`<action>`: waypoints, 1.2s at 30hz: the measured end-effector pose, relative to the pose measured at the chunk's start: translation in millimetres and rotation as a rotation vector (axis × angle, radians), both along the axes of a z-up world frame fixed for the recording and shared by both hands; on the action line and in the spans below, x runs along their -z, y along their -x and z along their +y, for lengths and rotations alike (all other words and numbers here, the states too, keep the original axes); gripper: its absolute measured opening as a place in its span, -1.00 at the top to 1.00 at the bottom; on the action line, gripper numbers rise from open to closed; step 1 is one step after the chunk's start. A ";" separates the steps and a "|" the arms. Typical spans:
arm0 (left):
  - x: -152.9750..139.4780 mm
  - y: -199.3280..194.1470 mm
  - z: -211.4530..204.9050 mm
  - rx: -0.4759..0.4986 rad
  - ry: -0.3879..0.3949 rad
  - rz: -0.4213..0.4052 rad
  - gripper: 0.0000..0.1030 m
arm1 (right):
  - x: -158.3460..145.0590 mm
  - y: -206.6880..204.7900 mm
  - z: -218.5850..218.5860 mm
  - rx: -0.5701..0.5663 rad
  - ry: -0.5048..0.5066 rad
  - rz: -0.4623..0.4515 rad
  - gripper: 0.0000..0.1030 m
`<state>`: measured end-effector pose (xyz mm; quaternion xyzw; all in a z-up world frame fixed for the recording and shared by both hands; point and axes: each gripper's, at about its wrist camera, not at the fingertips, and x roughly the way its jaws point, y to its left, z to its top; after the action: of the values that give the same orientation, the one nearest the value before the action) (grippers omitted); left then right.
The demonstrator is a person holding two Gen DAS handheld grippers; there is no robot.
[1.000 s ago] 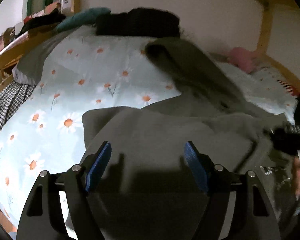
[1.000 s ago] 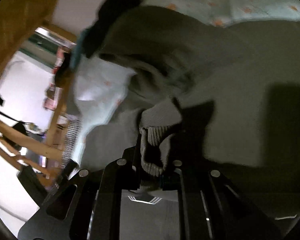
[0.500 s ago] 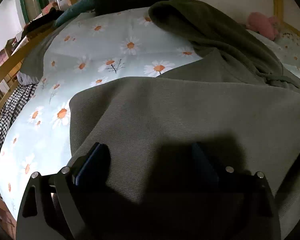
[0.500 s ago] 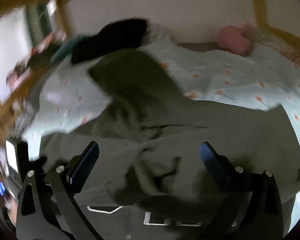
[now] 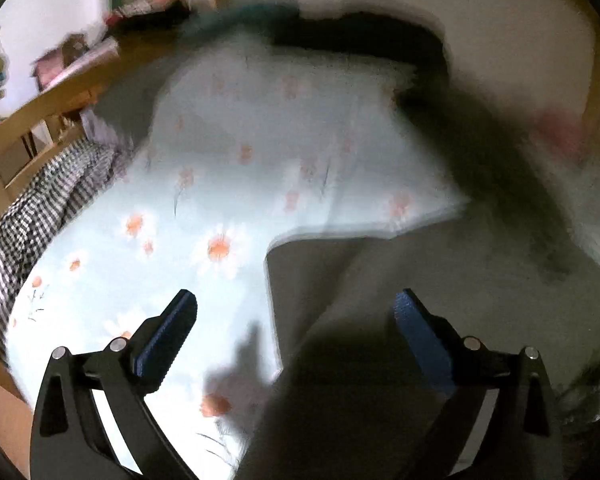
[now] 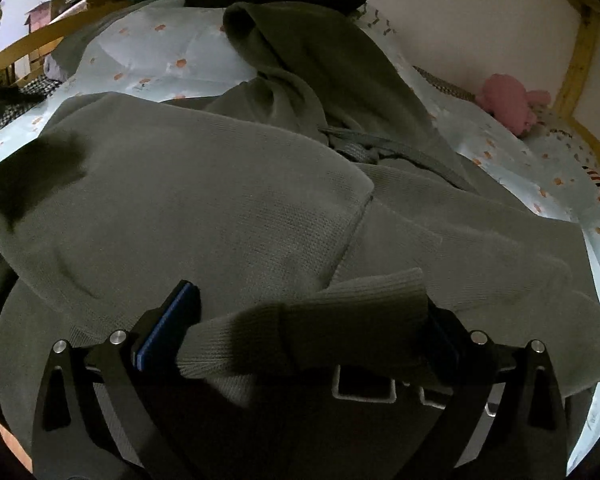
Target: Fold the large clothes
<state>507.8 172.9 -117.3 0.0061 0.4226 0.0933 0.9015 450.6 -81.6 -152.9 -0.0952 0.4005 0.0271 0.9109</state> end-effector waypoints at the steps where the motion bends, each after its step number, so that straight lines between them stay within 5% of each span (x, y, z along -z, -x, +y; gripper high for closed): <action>1: 20.1 -6.3 0.8 0.011 -0.029 0.069 -0.89 | -0.5 0.9 0.6 -0.003 0.002 0.001 -0.93; 3: 45.9 5.1 4.6 0.054 -0.036 0.066 -0.89 | -1.4 1.7 -1.9 -0.011 -0.006 0.007 -0.93; 7: 47.6 28.9 15.2 0.065 -0.007 0.037 -0.89 | -4.3 4.0 -23.8 0.055 -0.111 0.034 -0.93; 9: 32.3 35.5 17.1 0.038 0.023 0.040 -0.89 | -15.8 7.6 -35.3 0.098 -0.176 0.010 -0.93; 12: -15.2 54.8 -5.2 0.057 -0.004 -0.116 -0.89 | -41.0 6.4 -37.0 0.118 -0.210 -0.074 -0.93; 15: -58.0 54.6 -50.9 0.117 0.010 -0.231 -0.89 | -37.3 -16.9 -25.9 0.105 -0.175 -0.036 -0.93; 18: -48.0 18.1 -91.9 0.162 -0.030 -0.161 -0.89 | -6.1 -47.9 -25.0 0.156 -0.139 0.085 -0.93; 22: 30.2 -43.7 -121.8 0.151 -0.111 0.103 -0.89 | 1.0 -52.1 -35.4 0.126 -0.192 0.099 -0.95; 25: 39.9 -44.0 -103.9 0.117 0.031 0.084 -0.91 | 3.3 -49.5 -37.6 0.106 -0.195 0.083 -0.95; 33: 41.6 -40.5 -107.2 0.131 0.003 0.078 -0.92 | 4.3 -48.8 -34.8 0.105 -0.190 0.083 -0.95; 36: 27.9 -49.1 -93.6 0.161 0.054 0.104 -0.91 | -1.8 -46.0 -34.4 0.091 -0.189 0.055 -0.95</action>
<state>556.9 79.3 -145.2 0.0207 0.4696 0.0085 0.8826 496.6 -116.0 -151.0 0.0102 0.4251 0.0260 0.9047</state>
